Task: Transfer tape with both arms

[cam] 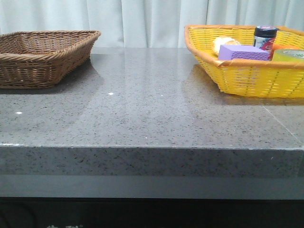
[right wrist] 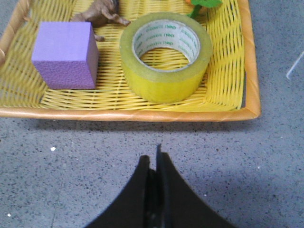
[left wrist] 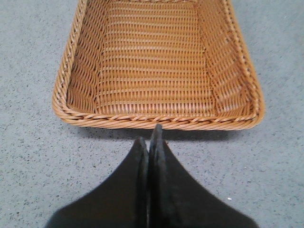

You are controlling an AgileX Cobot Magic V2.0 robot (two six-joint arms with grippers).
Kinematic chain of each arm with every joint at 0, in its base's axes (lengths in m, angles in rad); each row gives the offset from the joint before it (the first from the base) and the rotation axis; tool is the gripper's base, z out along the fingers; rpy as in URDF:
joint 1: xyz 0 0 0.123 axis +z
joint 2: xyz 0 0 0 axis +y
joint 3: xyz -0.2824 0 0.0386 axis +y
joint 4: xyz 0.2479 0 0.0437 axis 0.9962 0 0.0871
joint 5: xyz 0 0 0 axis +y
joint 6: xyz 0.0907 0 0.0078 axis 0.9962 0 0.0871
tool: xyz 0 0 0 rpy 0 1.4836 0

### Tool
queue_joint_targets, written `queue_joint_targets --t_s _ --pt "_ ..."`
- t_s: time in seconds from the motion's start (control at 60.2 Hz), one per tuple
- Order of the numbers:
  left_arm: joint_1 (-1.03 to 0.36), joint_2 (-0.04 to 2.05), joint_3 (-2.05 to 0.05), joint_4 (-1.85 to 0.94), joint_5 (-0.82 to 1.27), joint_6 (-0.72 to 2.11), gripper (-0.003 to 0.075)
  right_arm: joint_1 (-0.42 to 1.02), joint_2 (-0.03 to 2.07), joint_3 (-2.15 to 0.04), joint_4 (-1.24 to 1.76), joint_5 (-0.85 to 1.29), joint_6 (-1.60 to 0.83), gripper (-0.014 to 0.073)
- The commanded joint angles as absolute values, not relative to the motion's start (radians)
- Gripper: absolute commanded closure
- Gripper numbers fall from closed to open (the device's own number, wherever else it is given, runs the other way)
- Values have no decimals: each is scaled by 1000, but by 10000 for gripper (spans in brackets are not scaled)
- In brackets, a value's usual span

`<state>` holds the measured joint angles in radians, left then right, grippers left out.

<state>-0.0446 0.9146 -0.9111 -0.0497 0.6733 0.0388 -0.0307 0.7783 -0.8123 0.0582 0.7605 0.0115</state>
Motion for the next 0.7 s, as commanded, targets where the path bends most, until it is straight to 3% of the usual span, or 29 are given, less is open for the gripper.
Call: queue_joint_targets --t_s 0.0,0.05,0.166,0.266,0.531,0.681 --pt "-48 912 -945 -49 598 32 692 -40 786 -845 38 710 0 476" --pt "-48 912 -945 -47 596 32 632 -40 791 -845 38 712 0 379" --pt "-48 912 -945 -46 596 32 328 -40 793 -845 38 712 0 88" --pt "-48 912 -945 -46 600 32 170 -40 793 -845 38 715 0 11" --pt "-53 912 -945 -109 602 45 154 -40 793 -845 38 720 0 12" --pt "-169 912 -945 -188 604 166 154 -42 801 -864 27 719 28 12"
